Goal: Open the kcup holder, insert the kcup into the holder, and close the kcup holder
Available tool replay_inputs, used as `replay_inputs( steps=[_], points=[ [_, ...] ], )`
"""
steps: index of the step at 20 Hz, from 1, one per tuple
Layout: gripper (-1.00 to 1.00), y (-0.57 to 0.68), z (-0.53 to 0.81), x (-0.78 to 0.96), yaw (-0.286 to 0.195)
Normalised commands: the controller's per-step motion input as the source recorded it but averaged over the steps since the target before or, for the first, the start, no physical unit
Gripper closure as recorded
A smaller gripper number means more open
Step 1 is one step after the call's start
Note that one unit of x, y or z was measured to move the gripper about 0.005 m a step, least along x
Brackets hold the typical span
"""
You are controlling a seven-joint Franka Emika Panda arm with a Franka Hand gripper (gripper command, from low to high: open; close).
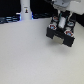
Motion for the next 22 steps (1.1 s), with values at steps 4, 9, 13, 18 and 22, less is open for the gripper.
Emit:
replay_inputs(
  steps=[4,9,13,18,22],
  points=[
    [1.0,0.0,-0.22,0.01,0.037],
    [1.0,0.04,-0.03,-0.07,0.048],
    [1.0,-0.04,0.0,-0.1,0.009],
    [1.0,-0.08,-0.05,-0.04,0.005],
    [1.0,-0.07,-0.08,-0.08,0.005]
  ],
)
